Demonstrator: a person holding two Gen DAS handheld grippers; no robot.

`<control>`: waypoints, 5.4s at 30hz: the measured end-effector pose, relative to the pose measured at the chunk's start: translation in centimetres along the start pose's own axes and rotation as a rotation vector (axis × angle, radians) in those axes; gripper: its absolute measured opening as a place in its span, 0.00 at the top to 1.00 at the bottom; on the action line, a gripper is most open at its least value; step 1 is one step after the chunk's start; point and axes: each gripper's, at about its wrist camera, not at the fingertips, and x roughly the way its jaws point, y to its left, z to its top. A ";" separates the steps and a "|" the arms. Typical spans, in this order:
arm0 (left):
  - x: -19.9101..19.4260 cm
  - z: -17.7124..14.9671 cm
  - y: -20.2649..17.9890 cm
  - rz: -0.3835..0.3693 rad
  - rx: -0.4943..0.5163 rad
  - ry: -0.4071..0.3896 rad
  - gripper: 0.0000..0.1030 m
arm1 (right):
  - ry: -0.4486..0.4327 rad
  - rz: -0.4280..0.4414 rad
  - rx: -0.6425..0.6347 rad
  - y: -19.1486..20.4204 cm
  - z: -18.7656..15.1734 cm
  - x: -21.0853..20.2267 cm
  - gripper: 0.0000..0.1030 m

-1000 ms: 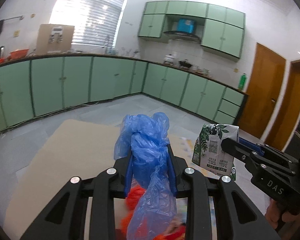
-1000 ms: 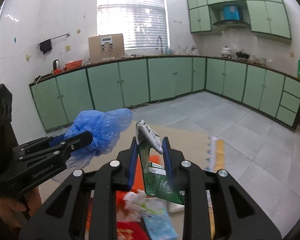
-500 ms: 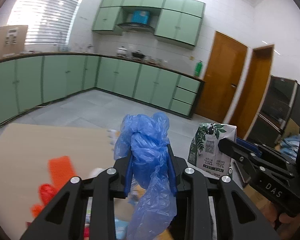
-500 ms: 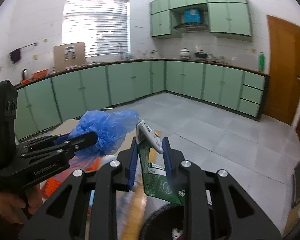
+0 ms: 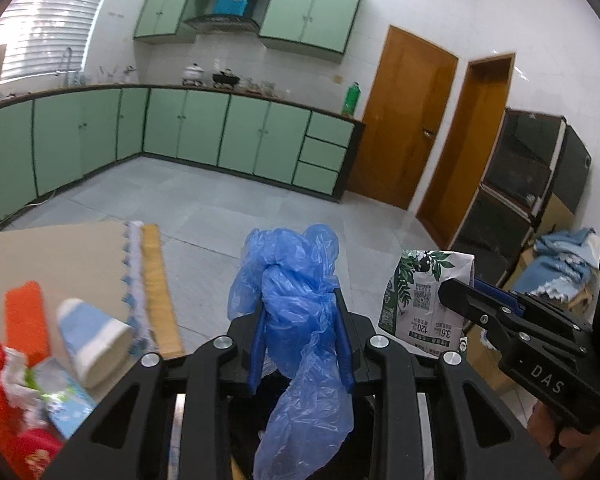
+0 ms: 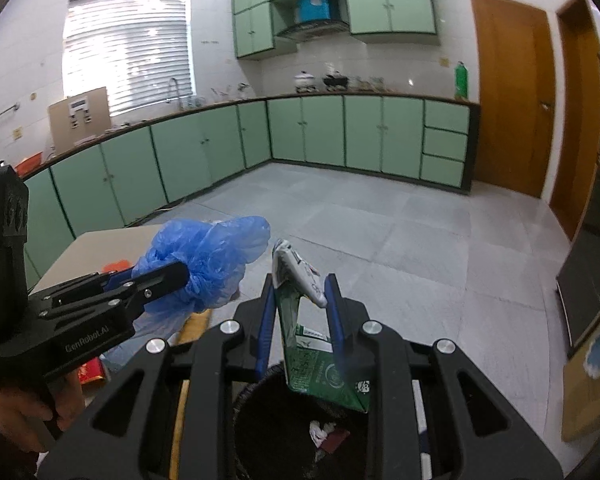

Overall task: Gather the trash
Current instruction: 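Carry the blue bag and carton over the bin and open both grippers, then return to the table and grasp the dark red scouring pad with the left gripper, then grasp the orange mesh net with the right gripper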

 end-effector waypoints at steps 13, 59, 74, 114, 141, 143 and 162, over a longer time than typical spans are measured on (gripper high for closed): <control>6.9 -4.0 -2.0 -0.017 0.014 0.151 0.72 | 0.136 -0.046 0.110 -4.7 -5.6 5.3 0.78; -17.1 -5.5 15.4 0.584 -0.087 -0.123 0.20 | -0.050 0.167 -0.033 15.7 -3.6 3.4 0.05; -18.7 -13.0 20.7 0.680 -0.187 -0.015 0.20 | -0.057 0.222 -0.067 22.4 -6.5 4.6 0.05; -18.1 -13.7 24.4 0.623 -0.264 0.071 0.60 | -0.032 0.298 -0.156 27.4 -7.0 4.9 0.06; -22.1 -13.5 27.5 0.715 -0.323 0.023 0.60 | 0.067 0.422 -0.245 34.6 -8.9 6.4 0.35; -22.1 -13.4 27.4 0.712 -0.319 0.022 0.60 | 0.083 0.431 -0.269 35.0 -9.0 6.4 0.43; -22.8 -11.4 25.3 0.675 -0.294 -0.023 0.60 | 0.049 0.509 -0.259 33.5 -5.6 3.6 0.76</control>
